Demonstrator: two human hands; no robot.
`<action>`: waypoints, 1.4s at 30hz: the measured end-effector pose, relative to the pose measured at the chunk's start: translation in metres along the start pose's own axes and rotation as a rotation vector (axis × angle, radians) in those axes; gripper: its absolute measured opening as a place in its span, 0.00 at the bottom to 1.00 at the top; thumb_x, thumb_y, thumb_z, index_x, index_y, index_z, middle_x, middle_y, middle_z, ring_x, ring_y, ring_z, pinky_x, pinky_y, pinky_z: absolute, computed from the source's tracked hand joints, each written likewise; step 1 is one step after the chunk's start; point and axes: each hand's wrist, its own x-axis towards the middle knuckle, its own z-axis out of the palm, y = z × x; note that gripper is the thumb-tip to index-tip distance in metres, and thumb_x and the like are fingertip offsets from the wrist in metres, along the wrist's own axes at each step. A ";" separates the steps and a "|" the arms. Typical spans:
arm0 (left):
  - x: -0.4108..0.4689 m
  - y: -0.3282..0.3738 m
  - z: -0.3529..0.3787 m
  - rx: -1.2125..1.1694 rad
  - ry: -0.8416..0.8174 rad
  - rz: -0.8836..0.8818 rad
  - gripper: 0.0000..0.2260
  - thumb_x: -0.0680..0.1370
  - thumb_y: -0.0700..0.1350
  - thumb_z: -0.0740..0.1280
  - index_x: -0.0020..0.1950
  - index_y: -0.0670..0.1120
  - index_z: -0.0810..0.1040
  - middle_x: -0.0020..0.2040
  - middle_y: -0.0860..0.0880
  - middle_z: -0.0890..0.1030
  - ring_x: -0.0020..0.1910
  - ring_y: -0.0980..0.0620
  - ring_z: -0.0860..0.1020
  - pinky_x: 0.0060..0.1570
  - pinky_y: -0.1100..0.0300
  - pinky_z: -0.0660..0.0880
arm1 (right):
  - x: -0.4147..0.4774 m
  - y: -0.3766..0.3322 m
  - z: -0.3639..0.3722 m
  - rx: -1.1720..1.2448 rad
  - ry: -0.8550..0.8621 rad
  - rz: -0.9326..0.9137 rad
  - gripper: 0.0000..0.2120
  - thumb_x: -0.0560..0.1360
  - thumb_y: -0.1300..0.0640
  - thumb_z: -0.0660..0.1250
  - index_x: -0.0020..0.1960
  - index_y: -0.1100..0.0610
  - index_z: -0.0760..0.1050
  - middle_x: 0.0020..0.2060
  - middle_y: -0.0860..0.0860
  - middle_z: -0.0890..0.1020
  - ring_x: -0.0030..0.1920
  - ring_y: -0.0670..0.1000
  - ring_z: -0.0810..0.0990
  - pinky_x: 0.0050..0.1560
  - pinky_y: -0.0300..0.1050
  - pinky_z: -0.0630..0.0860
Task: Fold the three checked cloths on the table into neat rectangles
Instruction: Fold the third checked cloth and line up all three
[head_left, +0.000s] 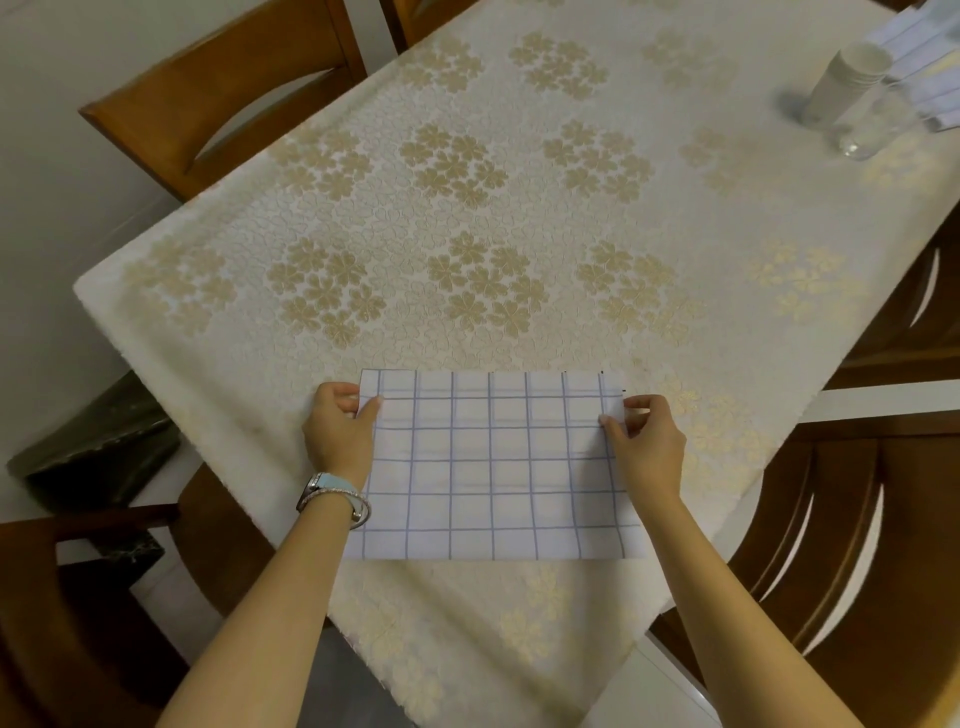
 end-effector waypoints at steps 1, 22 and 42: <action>0.000 0.000 0.000 0.003 -0.001 0.002 0.13 0.74 0.43 0.75 0.55 0.42 0.76 0.44 0.49 0.78 0.42 0.50 0.77 0.34 0.67 0.69 | 0.000 0.000 0.000 -0.001 -0.001 0.003 0.15 0.75 0.59 0.72 0.59 0.61 0.73 0.40 0.52 0.77 0.39 0.51 0.76 0.39 0.40 0.70; -0.116 -0.013 -0.005 0.323 -0.259 0.756 0.12 0.81 0.41 0.58 0.59 0.46 0.79 0.64 0.49 0.76 0.66 0.51 0.71 0.65 0.57 0.71 | -0.068 -0.005 0.017 -0.360 0.012 -0.655 0.19 0.77 0.64 0.66 0.67 0.60 0.74 0.68 0.59 0.74 0.68 0.59 0.71 0.70 0.52 0.66; -0.128 -0.070 0.009 0.895 -0.416 0.727 0.33 0.81 0.64 0.48 0.80 0.46 0.52 0.81 0.44 0.51 0.80 0.46 0.50 0.75 0.43 0.53 | -0.104 0.039 0.065 -0.657 -0.351 -0.708 0.31 0.82 0.40 0.49 0.80 0.53 0.47 0.80 0.51 0.49 0.80 0.52 0.45 0.78 0.53 0.46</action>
